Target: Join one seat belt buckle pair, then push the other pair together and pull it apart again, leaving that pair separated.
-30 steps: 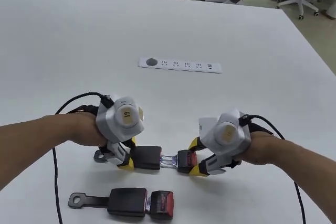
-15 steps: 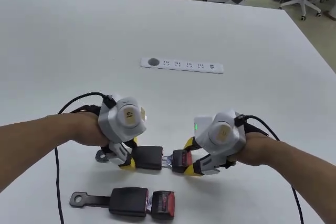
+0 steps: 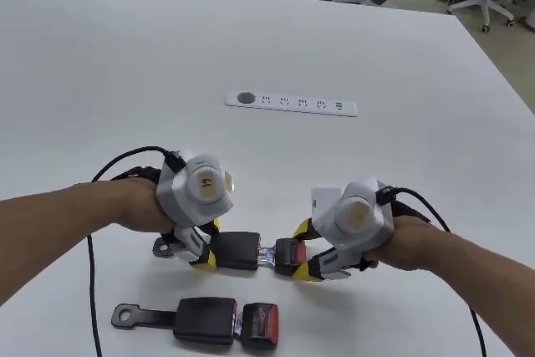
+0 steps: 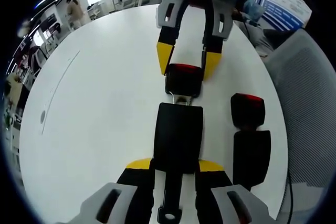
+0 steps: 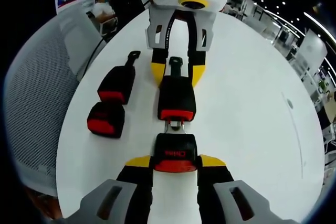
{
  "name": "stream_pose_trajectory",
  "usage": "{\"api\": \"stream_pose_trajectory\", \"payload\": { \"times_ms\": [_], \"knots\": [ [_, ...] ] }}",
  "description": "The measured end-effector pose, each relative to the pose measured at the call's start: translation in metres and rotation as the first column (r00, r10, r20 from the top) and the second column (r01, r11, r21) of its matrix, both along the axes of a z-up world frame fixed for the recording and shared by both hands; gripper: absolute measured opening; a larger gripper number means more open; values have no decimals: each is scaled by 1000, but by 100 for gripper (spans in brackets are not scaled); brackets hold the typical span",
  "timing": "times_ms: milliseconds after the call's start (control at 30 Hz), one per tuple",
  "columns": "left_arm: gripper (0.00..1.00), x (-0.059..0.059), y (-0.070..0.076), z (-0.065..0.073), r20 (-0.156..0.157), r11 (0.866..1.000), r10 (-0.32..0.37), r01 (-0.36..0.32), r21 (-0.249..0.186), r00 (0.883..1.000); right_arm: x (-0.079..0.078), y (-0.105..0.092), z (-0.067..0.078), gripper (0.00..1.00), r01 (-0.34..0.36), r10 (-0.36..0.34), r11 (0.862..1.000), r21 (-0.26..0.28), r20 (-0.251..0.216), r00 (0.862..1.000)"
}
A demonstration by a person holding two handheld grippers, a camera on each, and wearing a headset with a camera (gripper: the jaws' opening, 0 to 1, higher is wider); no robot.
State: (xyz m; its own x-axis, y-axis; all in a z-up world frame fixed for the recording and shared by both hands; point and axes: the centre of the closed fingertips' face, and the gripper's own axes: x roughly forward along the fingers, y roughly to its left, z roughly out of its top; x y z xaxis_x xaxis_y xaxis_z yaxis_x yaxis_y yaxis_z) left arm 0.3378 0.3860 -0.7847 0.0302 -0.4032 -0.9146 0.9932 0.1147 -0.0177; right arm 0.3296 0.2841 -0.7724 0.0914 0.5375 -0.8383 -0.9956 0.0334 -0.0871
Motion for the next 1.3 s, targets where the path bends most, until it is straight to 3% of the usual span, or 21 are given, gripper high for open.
{"api": "stream_pose_trajectory", "payload": {
  "times_ms": [733, 1133, 1300],
  "knots": [
    [30, -3, -2, 2, 5, 1000, -2, 2, 0, 1000, 1, 5, -2, 26, 14, -14, 1000, -6, -3, 1000],
    [30, -2, -2, 2, 9, 1000, 1, -1, -2, 1000, -1, 17, -3, 26, 7, -7, 1000, -7, -3, 1000],
    [29, -2, -2, 1, 10, 1000, -6, 6, 12, 1000, -1, 22, -2, 26, -8, 9, 1000, -9, 22, 1000]
  ]
}}
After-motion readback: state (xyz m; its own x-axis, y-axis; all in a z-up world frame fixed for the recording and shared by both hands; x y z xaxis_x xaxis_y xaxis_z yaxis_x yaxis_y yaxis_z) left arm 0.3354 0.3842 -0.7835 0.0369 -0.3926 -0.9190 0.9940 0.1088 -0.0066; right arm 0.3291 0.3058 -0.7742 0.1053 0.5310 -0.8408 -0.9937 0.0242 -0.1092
